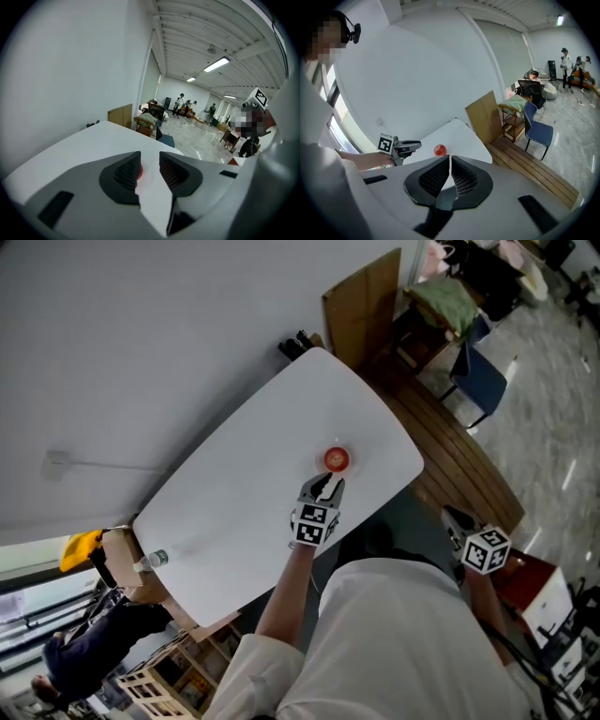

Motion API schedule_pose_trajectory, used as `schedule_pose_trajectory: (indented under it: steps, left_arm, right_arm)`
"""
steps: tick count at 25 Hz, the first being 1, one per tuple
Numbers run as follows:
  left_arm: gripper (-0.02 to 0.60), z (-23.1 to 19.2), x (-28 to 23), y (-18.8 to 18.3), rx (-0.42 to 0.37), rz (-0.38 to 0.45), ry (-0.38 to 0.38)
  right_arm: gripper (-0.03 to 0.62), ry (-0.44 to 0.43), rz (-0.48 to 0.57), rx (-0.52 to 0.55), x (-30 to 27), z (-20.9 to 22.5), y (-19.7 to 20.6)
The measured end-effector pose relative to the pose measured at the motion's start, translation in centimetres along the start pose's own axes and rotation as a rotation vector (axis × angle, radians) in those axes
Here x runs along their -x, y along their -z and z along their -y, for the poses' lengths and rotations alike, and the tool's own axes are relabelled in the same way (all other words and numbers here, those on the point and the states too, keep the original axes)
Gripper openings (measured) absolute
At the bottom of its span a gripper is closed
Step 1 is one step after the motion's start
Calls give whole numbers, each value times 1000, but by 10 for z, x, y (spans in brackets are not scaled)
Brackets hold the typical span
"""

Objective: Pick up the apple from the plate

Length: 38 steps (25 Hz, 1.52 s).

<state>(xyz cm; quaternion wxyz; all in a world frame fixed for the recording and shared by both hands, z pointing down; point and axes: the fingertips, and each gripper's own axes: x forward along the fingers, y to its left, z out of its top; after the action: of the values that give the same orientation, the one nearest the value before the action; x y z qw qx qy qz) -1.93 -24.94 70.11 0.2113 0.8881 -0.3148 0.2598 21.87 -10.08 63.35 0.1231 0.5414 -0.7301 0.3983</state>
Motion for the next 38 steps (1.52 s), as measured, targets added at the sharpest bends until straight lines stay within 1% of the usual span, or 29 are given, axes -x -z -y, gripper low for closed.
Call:
schedule_pose_trajectory:
  steps: [6,9,12,16,19,23,27,29,31,32,34,36,38]
  left_arm:
    - [180,-13,-30,7,-40,-73,11]
    - [246,-18,-44,9,-79,-105,6]
    - [285,-24,-63,20,-120,-123,6]
    - [309,-34,-85,31,-142,-157,5]
    - [334,-40,-92,36,-131,-211,5]
    - [351,-43,-108,50,-123,-236,24]
    - [372,-48,-117,65,-117,-290,23]
    - [385,-50,-121,74,-140,-324,14]
    - [420,-52,-124,83,-178,-360,2]
    - [424,-53,-126,87,-191,-370,-3]
    - [423,-54,-130,92,-194,-378,-5]
    - [420,-53,-133,95,-177,-383,4]
    - [402,-52,-133,95,-155,-384,11]
  right_arm:
    - [38,46,4,-38,3,-1,2]
    - [38,74,11,-57,7,1,3]
    - [38,102,20,-89,12,5,7]
    - [38,128,16,-113,15,8,12]
    - [38,143,10,-127,15,7,15]
    - [38,161,3,-141,17,8,16]
    - [38,176,6,-157,17,9,17]
    - [38,185,5,-165,18,9,18]
    - [38,194,3,-171,19,10,19]
    - [38,199,1,-174,19,10,20]
    - [38,208,-1,-179,20,11,22]
    - [38,216,-1,-186,21,12,25]
    - [38,221,-1,-192,23,13,26]
